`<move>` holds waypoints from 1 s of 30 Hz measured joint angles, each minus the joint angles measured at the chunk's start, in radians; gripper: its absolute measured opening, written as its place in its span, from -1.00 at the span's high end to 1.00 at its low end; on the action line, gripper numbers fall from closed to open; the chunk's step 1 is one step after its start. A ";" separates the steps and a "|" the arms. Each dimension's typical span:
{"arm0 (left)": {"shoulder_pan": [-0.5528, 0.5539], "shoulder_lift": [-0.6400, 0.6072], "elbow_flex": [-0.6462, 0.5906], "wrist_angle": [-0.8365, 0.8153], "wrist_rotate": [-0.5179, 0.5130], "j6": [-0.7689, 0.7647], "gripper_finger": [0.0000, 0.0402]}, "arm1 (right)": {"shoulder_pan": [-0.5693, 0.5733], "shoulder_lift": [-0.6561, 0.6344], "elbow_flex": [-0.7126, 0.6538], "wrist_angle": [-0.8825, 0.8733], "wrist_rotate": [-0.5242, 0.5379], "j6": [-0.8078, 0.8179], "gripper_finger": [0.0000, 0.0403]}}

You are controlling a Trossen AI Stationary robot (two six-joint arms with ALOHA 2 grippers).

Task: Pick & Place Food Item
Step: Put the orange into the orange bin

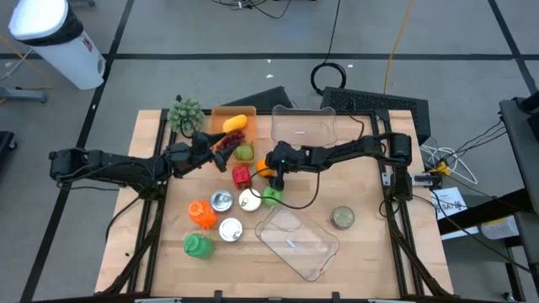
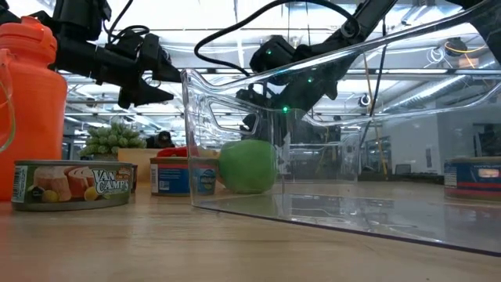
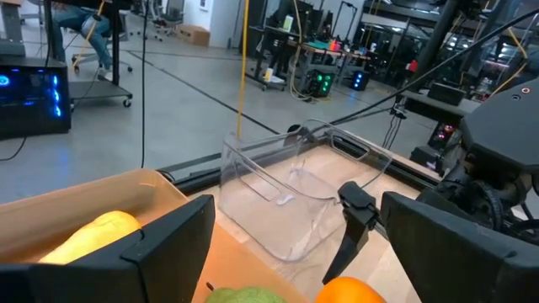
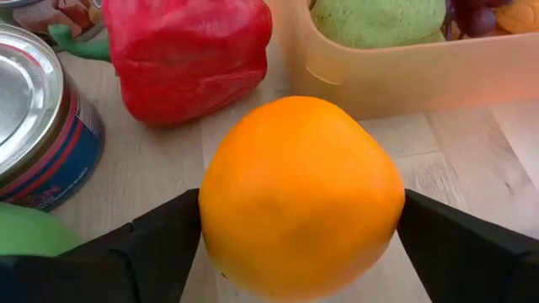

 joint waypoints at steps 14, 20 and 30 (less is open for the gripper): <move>0.000 0.000 0.000 -0.031 0.044 -0.104 -0.77 | 0.043 -0.216 -0.003 -0.182 0.001 -0.057 -0.61; -0.003 0.002 0.000 -0.011 0.175 -0.406 -0.77 | 0.123 -0.349 -0.056 -0.168 0.015 -0.079 -0.62; -0.106 0.134 0.047 0.129 0.314 -0.518 -0.77 | 0.218 -0.394 -0.246 0.313 0.159 -0.288 -0.62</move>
